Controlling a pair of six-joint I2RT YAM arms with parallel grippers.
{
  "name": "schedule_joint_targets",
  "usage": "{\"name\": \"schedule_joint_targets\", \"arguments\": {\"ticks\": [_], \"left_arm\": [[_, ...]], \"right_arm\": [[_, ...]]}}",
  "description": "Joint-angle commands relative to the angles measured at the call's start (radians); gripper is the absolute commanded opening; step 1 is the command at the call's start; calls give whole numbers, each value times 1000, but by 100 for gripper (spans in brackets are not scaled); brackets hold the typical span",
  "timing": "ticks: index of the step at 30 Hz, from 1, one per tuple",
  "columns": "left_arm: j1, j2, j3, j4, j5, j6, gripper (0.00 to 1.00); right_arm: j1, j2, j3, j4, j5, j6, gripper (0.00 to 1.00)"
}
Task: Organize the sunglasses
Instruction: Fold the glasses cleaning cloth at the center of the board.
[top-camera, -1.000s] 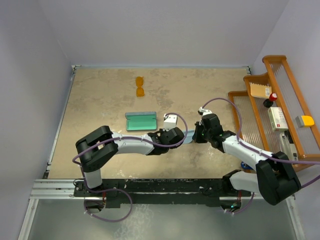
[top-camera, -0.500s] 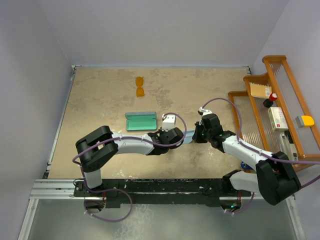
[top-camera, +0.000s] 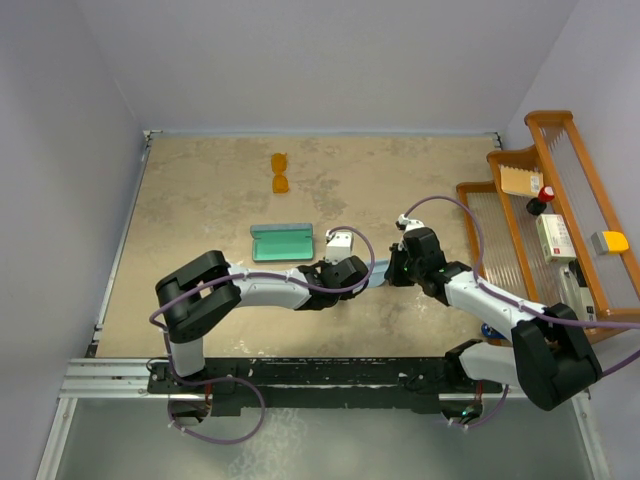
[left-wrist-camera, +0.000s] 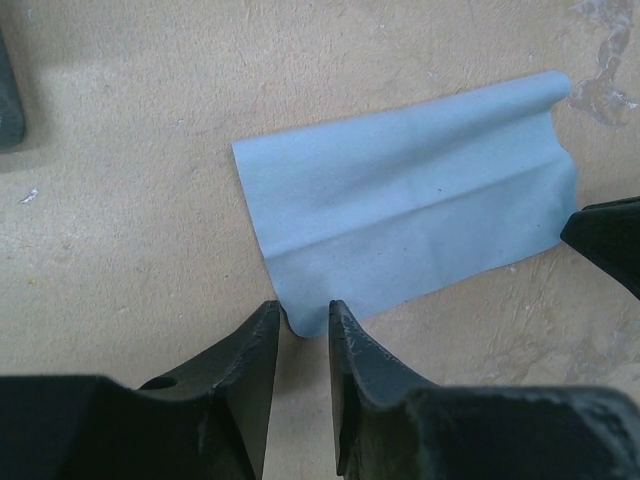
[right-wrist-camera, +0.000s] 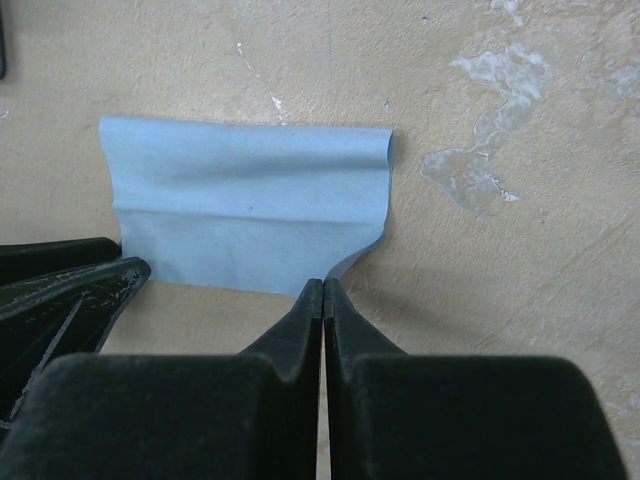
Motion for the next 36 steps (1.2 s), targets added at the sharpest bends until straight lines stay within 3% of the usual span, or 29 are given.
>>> {"name": "schedule_joint_targets", "arguments": {"ticks": [1,7,21,29,33,36], "left_arm": [[-6,-33,18,-36,-44,-18,26],[-6,-15,26,-31,-25,-20,27],[-8,9,22,24,51,-30,18],[-8,36,31,23,54,-30,10],[-8,36,36,6,45,-23,0],[-8,31,41,-11,36,-17,0]], "right_arm": [[4,-11,1,20,-9,0,0],[5,-9,-6,26,-12,1,0],[4,-11,-8,25,-6,2,0],[5,-12,-9,22,-5,1,0],[4,-14,-10,22,-2,3,0],[5,-11,-9,22,-3,1,0]]}}
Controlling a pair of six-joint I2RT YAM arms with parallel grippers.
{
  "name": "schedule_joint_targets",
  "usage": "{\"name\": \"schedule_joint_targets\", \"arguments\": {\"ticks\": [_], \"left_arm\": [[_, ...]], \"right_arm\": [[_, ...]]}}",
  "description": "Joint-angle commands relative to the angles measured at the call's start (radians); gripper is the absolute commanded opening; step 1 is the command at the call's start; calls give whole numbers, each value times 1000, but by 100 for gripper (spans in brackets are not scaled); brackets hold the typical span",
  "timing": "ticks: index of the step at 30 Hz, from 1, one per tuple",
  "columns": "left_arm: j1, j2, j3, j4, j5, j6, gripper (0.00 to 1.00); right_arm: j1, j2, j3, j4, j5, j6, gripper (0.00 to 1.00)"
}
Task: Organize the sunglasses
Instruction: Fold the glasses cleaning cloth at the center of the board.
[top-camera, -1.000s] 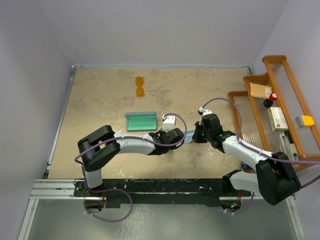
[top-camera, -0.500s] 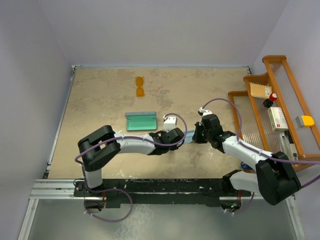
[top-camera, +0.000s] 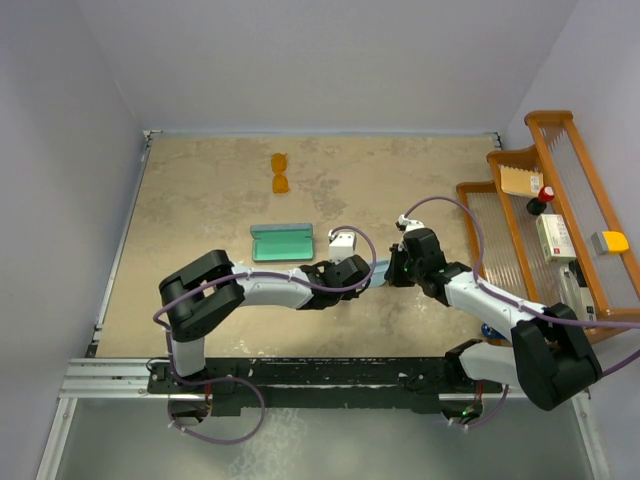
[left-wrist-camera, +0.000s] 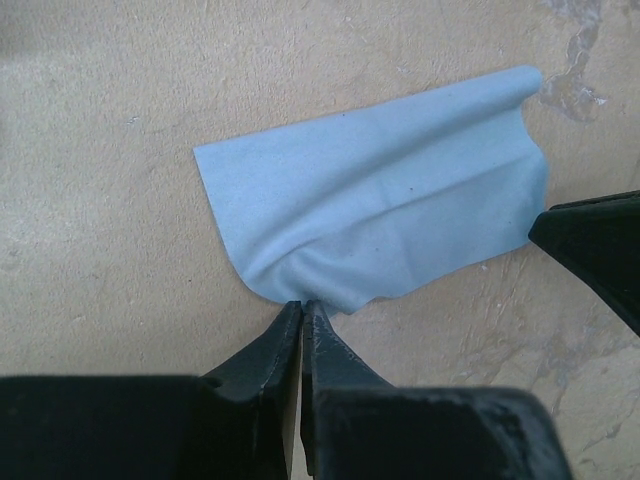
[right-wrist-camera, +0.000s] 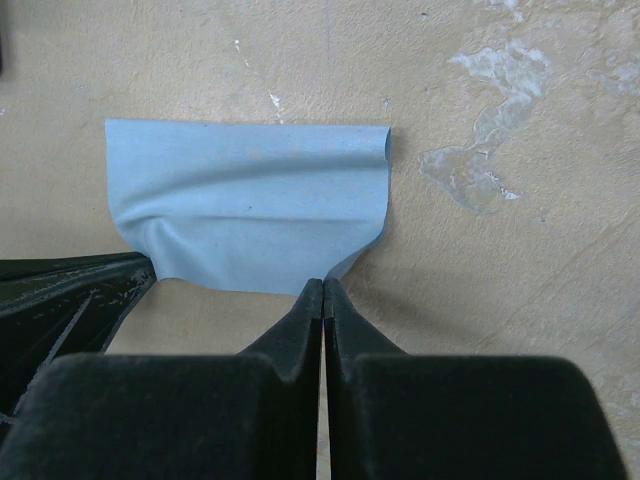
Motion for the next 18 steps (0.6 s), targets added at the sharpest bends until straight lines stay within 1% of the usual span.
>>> {"name": "schedule_joint_targets", "arguments": {"ticks": [1,8,9,11,13,18], "left_arm": [[-7,8,28,-43,-7,0,0],[-7,-38,33,-145,-81,26,0],[-7,-49,36,-158,-93,25,2],[-7,-64,47,-183,-106,24,13],[-7,-73,69,-203,-117,22,21],[-7,-42,124,-218,-126,7,25]], "right_arm": [[5,-12,-3,17,-3,1,0],[4,-16,-5,17,-7,3,0],[4,-16,-6,18,-8,3,0],[4,-17,-11,23,-8,3,0],[4,-18,-14,29,-8,5,0],[5,-17,-21,38,-11,9,0]]}}
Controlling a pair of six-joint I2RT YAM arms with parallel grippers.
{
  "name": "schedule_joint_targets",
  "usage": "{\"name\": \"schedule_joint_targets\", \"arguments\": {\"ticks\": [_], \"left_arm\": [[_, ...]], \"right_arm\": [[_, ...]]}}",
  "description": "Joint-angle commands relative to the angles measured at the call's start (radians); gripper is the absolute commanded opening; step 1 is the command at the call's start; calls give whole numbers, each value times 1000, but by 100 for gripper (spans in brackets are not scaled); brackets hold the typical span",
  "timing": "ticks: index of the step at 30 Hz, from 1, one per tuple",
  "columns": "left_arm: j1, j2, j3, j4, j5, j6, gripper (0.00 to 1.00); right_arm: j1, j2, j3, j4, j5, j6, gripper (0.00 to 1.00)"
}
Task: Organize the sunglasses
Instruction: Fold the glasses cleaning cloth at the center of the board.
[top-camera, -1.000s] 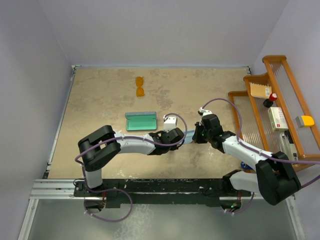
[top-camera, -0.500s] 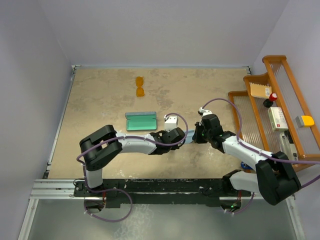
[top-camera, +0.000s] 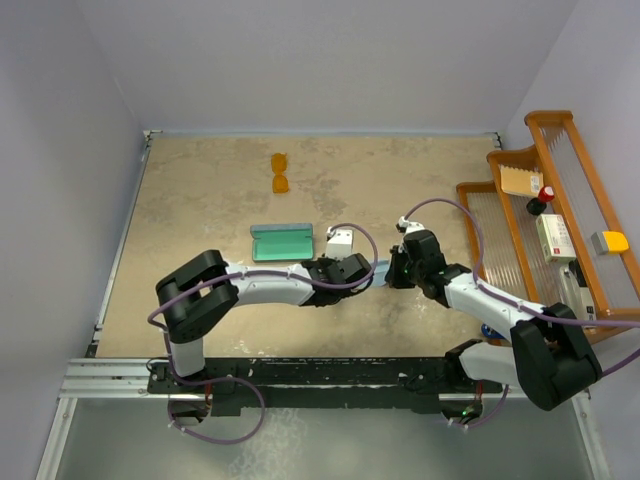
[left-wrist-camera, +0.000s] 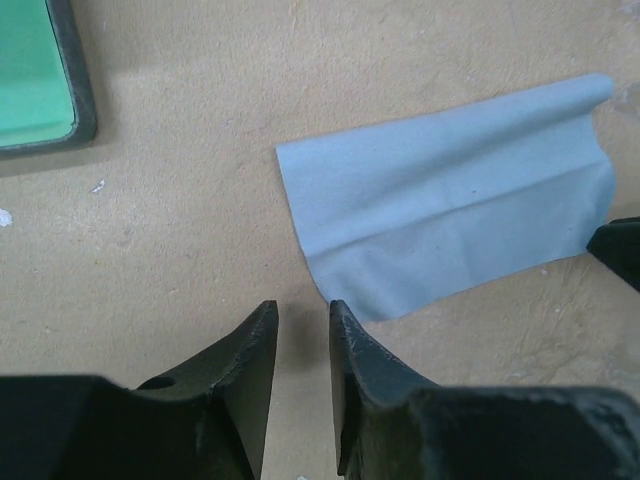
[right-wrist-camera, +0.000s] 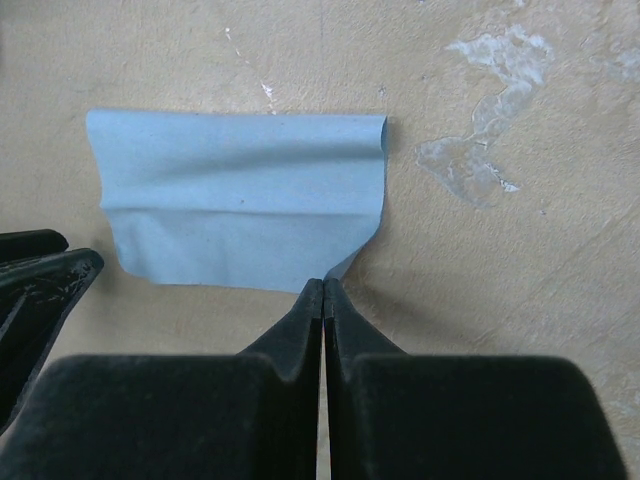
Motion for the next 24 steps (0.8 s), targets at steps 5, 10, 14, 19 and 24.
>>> {"name": "schedule_joint_targets", "arguments": {"ticks": [5,10,14,19,24], "left_arm": [[-7,18,112,-23,-28,-25,26],[-22,58,151,-60,-28,-34,26],[-29,75,154,-90,-42,-50,26],[-37,78,163,-127,-69,-63,26],[-38,90,164,-129,-75,-70,27]], "right_arm": [[4,-26,-10,26,-6,6,0],[4,-29,-10,28,-11,7,0],[4,-30,-12,33,-15,6,0],[5,-30,-16,39,-21,6,0],[4,-31,-18,43,-26,6,0]]}}
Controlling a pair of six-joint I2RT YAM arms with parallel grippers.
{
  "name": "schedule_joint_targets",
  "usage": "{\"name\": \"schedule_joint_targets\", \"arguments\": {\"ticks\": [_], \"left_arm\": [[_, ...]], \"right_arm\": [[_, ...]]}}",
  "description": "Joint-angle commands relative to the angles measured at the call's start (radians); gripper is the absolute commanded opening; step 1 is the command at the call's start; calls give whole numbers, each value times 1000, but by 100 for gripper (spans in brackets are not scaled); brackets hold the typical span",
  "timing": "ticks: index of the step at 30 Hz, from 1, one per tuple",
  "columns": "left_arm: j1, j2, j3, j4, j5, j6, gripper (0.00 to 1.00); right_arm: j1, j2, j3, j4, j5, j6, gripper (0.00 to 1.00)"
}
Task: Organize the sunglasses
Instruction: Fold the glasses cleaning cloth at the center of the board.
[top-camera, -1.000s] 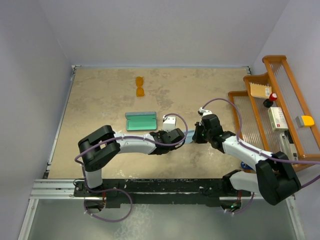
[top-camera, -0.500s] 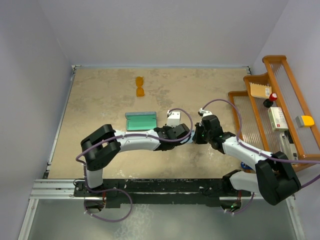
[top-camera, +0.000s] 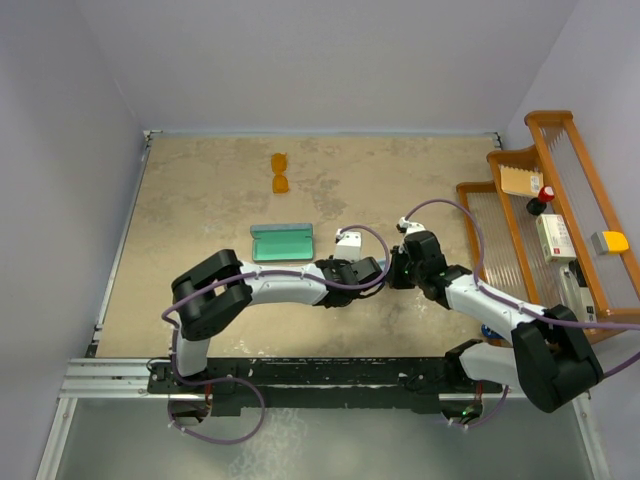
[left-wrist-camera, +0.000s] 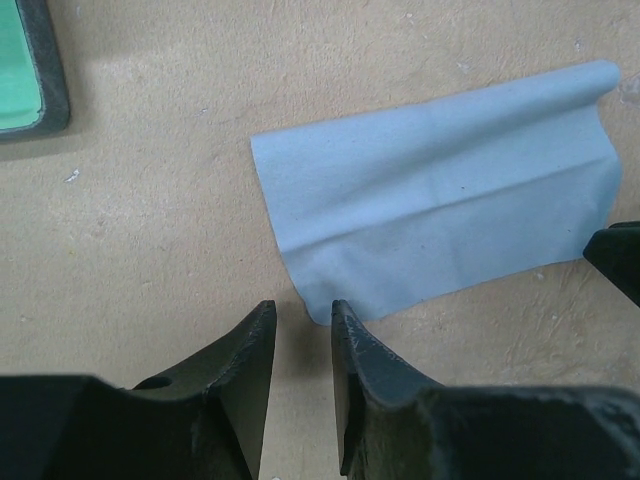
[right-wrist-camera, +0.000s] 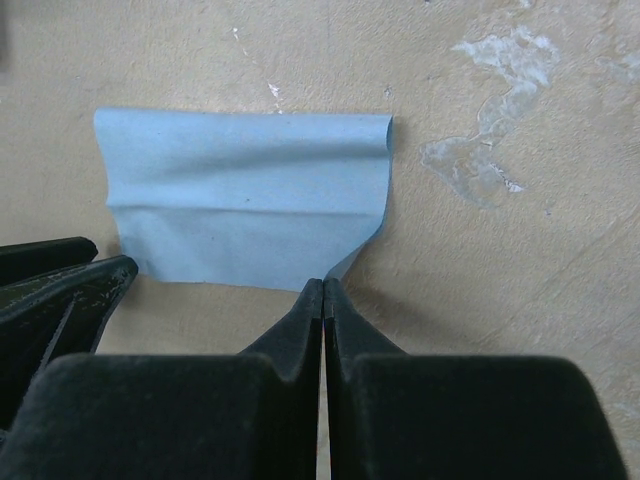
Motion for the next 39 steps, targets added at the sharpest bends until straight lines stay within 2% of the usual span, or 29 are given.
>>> {"name": "schedule_joint_targets", "arguments": {"ticks": [1,16,34,39], "left_arm": [[-5,7,40,-8,-37,-27,27],[-5,26,67,12,-40,-30,27],[-16,43,63,-45,-59,-35,27],[-16,49,63,-40,-51,-30,24]], "right_arm": [[4,-20,-6,34,-22,6,0],[4,-20,-14,40,-25,6,0],[4,-18,-14,44,-28,8,0],[4,-17,-14,43,-27,8,0]]}}
